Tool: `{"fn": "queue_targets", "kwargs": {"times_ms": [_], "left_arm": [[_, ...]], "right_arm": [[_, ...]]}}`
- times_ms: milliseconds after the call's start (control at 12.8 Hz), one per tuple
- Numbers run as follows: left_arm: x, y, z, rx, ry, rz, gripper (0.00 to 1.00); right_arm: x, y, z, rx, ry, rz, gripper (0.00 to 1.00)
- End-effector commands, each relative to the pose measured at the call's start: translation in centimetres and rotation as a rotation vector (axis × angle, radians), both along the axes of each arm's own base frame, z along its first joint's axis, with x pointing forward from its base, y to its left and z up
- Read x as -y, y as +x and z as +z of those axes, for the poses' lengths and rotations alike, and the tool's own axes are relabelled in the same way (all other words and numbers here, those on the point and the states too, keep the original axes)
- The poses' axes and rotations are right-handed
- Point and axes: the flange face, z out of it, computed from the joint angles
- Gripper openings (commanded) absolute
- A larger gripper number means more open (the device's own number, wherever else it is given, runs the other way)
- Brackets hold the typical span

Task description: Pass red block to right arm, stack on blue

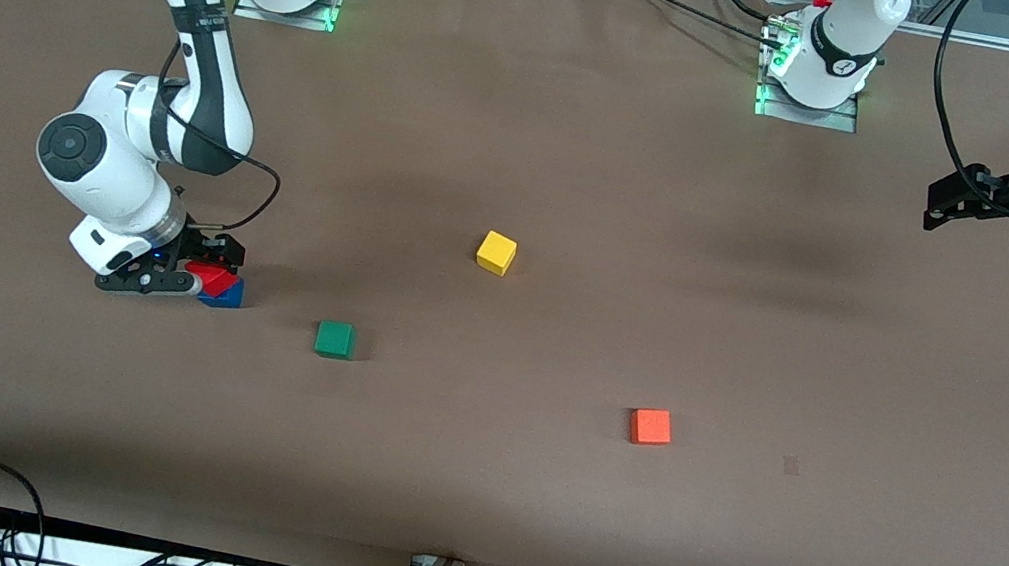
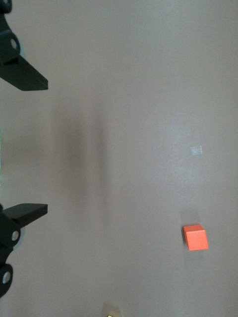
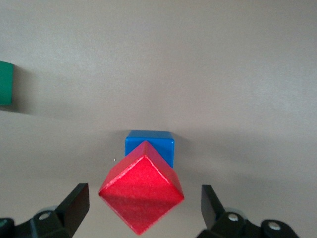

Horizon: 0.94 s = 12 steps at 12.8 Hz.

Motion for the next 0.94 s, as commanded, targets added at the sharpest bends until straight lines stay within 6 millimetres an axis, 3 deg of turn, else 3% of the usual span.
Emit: {"fn": "queue_targets", "kwargs": {"times_ms": [0,234,546,858], "left_arm": [[-0.5,-0.5,0.4,0.01,0.03,0.008,1.0],[0.7,-0.6,0.5,0.016,0.056,-0.014,1.0],[-0.1,-0.5,0.3,0.013,0.073,0.011,1.0],[-1.1,0.0,-0.2,-0.002,0.027,0.04,1.0]], "right_arm": [[0.4,1.5,4.8,-0.042,-0.003,-0.002,1.0],[0.6,2.7,9.2,-0.099,-0.012,-0.002,1.0],[0.8,3.2,17.9,-0.189,-0.028,-0.006,1.0],[1.6,2.1,22.2,-0.258,-0.026,-0.028,1.0]]}}
